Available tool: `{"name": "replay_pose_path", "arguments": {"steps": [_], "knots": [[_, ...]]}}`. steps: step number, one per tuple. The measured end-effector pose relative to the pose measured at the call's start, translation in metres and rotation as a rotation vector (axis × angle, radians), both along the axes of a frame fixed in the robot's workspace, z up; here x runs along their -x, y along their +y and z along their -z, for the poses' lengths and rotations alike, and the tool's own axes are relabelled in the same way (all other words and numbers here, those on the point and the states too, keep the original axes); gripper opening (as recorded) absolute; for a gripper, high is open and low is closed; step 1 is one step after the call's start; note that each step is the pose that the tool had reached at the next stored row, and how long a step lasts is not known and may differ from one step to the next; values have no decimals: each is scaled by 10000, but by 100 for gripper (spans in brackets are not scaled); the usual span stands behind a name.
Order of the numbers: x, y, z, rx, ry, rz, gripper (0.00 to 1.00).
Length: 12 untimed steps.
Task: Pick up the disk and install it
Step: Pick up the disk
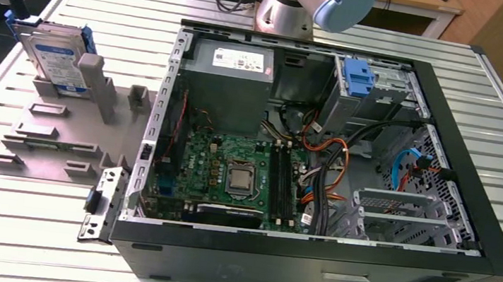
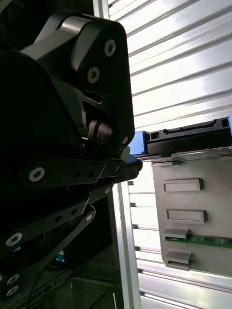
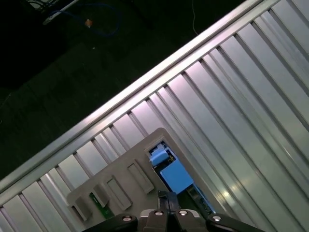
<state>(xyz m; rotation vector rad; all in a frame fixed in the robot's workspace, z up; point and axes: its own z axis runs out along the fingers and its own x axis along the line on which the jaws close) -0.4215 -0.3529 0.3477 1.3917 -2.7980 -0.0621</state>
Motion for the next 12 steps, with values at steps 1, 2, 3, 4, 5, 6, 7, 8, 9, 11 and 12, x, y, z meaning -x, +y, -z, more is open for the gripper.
{"name": "replay_pose_path", "arguments": {"steps": [1,2,3,4,5,6,7,8,9,11,12], "knots": [[0,0,0,0,1,-156,11],[1,0,0,0,0,-258,11],[1,0,0,1,1,-326,11],[1,-1,0,1,2,-393,11],[1,-1,0,1,1,-472,11],[1,-1,1,0,1,-563,11],[1,-1,1,1,1,-665,11],[1,-1,2,0,1,-767,11],[1,-1,2,0,0,-852,11],[2,-1,2,0,0,-913,11],[2,-1,2,0,1,-919,11]]}}
